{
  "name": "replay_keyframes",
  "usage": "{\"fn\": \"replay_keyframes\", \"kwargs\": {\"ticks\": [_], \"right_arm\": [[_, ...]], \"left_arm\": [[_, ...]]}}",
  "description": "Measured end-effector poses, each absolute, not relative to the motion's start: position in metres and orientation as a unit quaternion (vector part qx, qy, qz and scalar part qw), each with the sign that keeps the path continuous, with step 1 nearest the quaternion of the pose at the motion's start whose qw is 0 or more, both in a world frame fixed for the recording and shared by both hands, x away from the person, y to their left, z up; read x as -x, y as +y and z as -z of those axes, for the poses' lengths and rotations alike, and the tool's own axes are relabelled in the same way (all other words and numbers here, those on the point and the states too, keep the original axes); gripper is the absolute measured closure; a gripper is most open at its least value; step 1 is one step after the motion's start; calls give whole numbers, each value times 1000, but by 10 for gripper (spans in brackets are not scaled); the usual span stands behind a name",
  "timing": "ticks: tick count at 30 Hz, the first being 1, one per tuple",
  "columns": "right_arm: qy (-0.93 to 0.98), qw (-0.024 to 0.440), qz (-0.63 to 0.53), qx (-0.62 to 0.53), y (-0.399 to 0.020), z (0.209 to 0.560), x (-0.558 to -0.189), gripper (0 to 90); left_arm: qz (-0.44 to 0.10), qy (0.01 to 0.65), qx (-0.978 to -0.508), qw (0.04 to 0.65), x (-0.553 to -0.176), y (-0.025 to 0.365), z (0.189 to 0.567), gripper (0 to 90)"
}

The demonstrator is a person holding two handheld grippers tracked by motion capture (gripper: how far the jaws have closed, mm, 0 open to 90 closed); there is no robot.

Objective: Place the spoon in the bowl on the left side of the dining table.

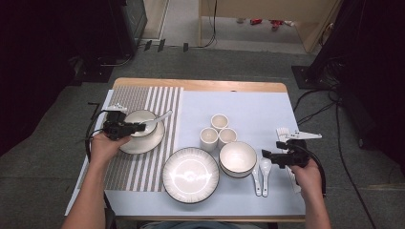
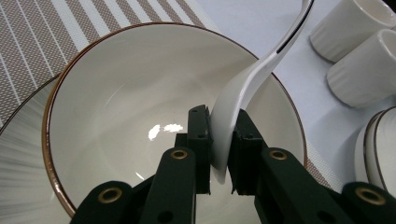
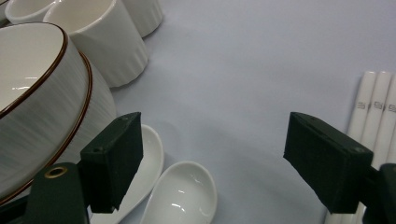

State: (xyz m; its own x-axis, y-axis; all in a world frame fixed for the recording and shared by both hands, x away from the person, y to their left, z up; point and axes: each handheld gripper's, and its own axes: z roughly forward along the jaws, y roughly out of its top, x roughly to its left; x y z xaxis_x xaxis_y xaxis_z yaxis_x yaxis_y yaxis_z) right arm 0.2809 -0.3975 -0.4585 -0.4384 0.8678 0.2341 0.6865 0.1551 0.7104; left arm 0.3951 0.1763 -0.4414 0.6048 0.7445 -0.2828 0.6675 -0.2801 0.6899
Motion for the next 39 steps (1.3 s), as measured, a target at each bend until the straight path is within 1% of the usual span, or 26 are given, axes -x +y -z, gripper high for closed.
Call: {"fn": "replay_keyframes", "kwargs": {"ticks": [31, 39], "right_arm": [[750, 114, -390, -522, -397, 460, -281, 196], [751, 115, -390, -520, -397, 460, -282, 196]], "left_arm": [[-60, 452, -809, 371, -396, 172, 445, 821], [-69, 463, -813, 347, -396, 165, 444, 821]]}}
